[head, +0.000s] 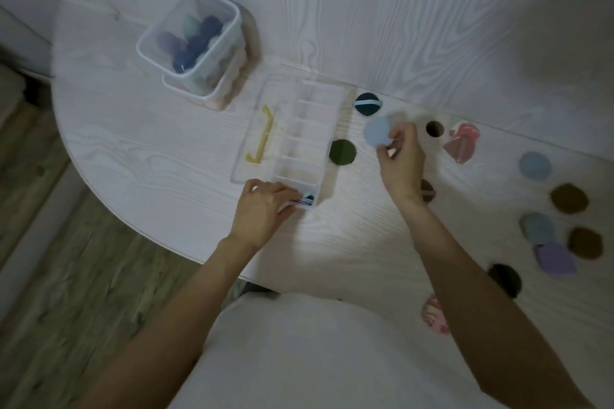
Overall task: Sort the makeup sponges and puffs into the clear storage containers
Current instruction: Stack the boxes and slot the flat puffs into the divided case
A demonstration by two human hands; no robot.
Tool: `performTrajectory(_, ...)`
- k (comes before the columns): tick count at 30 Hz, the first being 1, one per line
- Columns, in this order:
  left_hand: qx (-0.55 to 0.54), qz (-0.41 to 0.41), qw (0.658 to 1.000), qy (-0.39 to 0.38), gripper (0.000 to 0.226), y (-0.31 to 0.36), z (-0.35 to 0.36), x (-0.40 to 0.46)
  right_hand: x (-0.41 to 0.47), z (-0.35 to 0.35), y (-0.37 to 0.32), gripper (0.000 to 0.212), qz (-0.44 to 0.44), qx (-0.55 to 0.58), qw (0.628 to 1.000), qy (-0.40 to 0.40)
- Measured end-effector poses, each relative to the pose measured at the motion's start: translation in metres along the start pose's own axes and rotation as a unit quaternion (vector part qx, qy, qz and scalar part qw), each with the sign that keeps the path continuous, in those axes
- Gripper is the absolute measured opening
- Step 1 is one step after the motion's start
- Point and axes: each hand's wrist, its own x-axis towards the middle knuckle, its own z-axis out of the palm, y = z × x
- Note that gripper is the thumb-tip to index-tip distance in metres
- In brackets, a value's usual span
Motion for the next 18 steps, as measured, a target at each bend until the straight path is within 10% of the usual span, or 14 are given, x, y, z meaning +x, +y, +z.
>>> performTrajectory(6,0.004,0.004,1.0,-0.001,0.016,0.01,0.0,-0.007,-0.089,0.017,-0.029,0.025,-0.142,0.034,0.986,-0.087)
performTrajectory(18,-0.007,0.03,0.997,0.075,0.02,0.01,0.013,-0.024,-0.098,0.052,-0.025,0.011,-0.348,-0.305,0.88,-0.107)
